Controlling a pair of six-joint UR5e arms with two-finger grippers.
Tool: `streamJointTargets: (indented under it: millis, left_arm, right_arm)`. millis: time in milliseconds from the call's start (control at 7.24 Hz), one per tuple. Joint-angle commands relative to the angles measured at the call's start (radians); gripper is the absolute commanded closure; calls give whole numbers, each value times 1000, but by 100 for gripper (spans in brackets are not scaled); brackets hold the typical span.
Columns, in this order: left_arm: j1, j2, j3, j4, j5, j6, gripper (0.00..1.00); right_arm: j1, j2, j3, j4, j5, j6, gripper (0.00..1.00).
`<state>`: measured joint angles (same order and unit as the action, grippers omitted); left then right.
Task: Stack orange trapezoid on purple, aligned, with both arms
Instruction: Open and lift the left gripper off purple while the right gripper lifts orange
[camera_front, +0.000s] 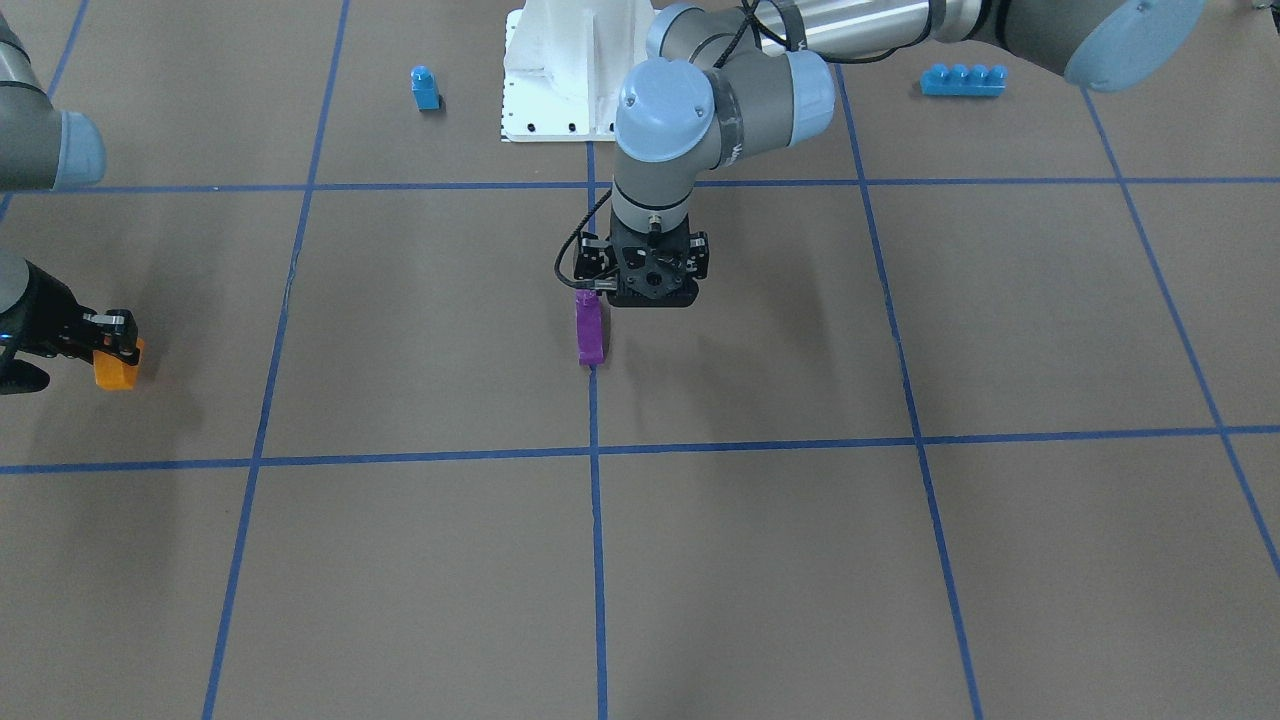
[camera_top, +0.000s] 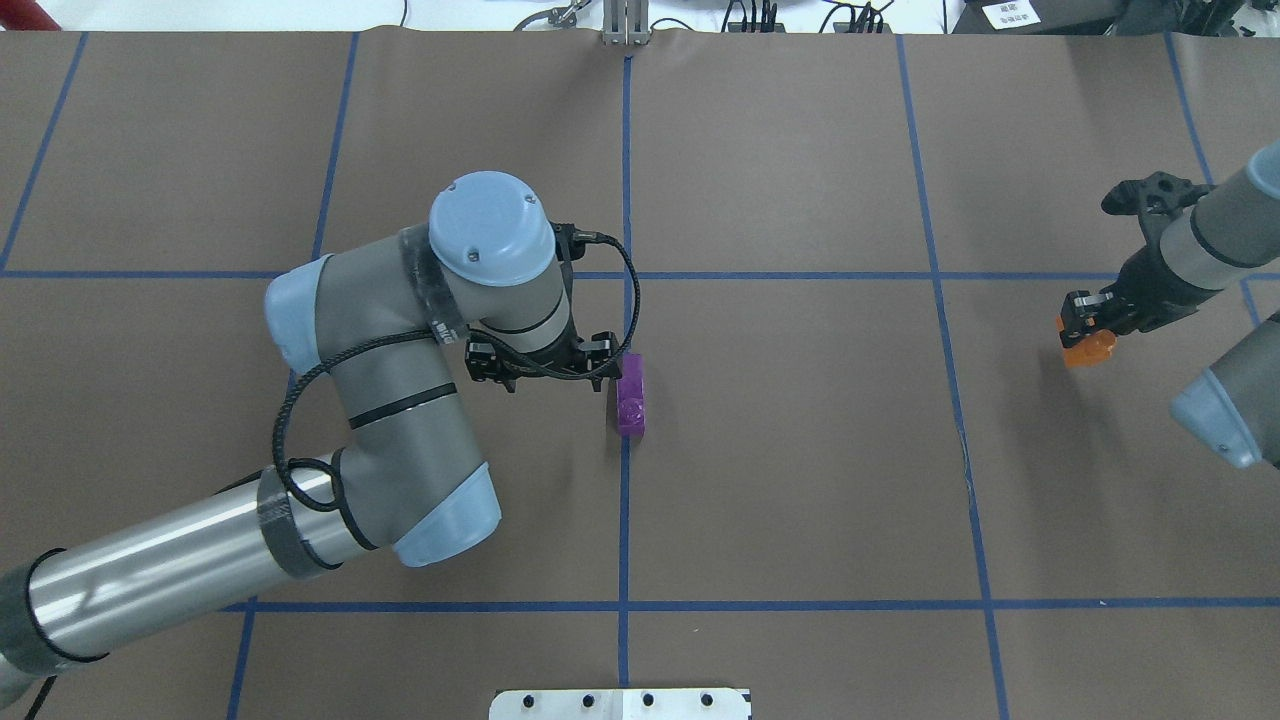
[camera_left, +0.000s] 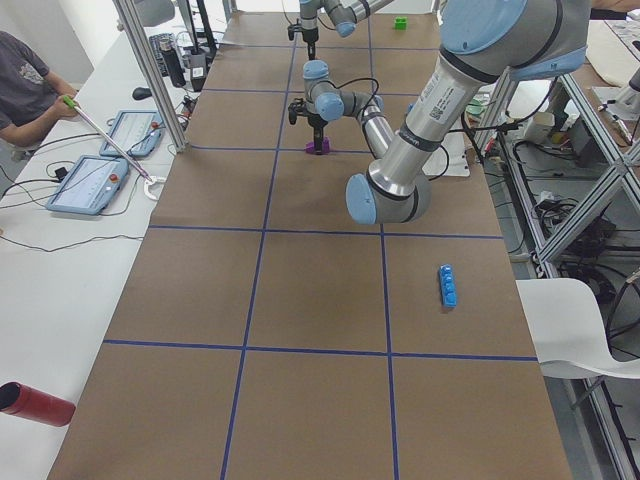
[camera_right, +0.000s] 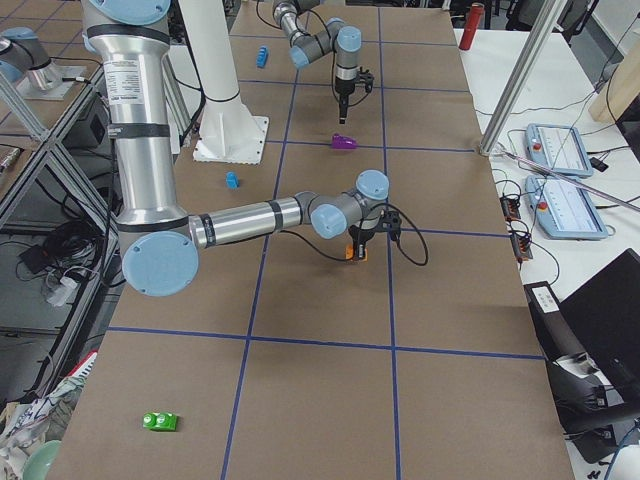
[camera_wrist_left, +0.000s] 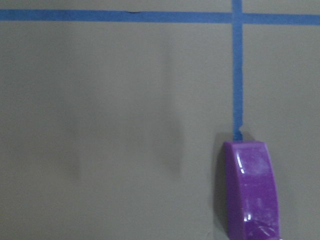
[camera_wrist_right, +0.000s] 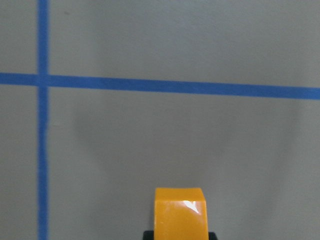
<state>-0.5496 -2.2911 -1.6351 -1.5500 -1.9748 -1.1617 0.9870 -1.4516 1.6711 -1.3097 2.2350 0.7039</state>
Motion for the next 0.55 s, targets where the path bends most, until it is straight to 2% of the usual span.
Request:
streamJointTargets:
  millis: [0,276,414]
  left_arm:
    - [-42,204,-183,1,-1,123,1]
    - [-65,313,-261,-1,1,166,1]
    - [-79,341,-265,-1,-1,183,1]
  right_arm:
    - [-80,167,65,-123,-14,109,100]
    - [-222,354,67,-208,-27,286,100]
    - [-282,452,59,-288,-76,317,100]
